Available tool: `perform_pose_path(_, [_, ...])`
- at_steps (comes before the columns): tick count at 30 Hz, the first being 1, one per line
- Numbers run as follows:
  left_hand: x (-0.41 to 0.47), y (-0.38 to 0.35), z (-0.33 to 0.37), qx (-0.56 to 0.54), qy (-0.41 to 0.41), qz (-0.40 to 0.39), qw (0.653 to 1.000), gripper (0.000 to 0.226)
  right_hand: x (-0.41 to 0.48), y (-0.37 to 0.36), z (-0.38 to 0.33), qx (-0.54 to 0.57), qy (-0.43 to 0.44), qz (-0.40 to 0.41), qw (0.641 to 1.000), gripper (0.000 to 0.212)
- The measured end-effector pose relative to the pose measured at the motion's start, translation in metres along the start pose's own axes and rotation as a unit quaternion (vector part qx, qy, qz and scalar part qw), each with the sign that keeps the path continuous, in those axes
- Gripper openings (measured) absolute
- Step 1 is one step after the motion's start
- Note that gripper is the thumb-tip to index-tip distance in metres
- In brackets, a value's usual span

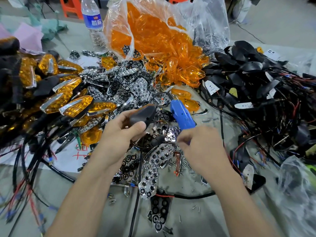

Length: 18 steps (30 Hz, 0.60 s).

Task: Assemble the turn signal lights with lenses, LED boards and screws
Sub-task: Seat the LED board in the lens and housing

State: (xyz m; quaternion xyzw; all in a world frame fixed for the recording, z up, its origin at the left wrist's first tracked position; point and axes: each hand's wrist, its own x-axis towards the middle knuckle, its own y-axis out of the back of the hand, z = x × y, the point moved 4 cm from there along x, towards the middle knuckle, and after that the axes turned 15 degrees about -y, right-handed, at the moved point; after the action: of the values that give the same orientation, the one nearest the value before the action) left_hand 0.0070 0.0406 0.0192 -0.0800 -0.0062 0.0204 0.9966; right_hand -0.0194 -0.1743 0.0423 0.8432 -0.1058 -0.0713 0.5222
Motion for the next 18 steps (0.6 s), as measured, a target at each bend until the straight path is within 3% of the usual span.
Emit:
perform_pose_path(5, [0.001,0.016,-0.002,-0.046,-0.057,0.120,0.990,0.050,-0.015,-0.022,0.001,-0.162,0.073,-0.016,0.984,0.022])
perform_pose_path(8, [0.007,0.022,0.006,-0.024,-0.087,0.110,0.990,0.049,-0.016,-0.029,-0.001,-0.206,0.100,-0.030,0.973,0.026])
perform_pose_path(11, [0.005,0.014,0.006,-0.016,-0.066,0.050,0.996,0.034,-0.015,-0.029,-0.001,-0.180,0.045,-0.002,0.983,0.019])
perform_pose_path(13, [0.001,0.008,0.001,0.021,-0.055,0.024,0.998,0.028,-0.016,-0.029,-0.003,-0.170,0.054,0.016,0.984,0.015])
perform_pose_path(16, [-0.006,-0.001,-0.003,0.074,-0.047,0.006,0.996,0.027,-0.015,-0.026,0.001,-0.077,0.090,0.057,0.991,0.031])
perform_pose_path(18, [-0.010,-0.005,-0.004,0.077,-0.045,0.005,0.996,0.026,-0.013,-0.025,0.005,-0.060,0.072,0.046,0.995,0.029])
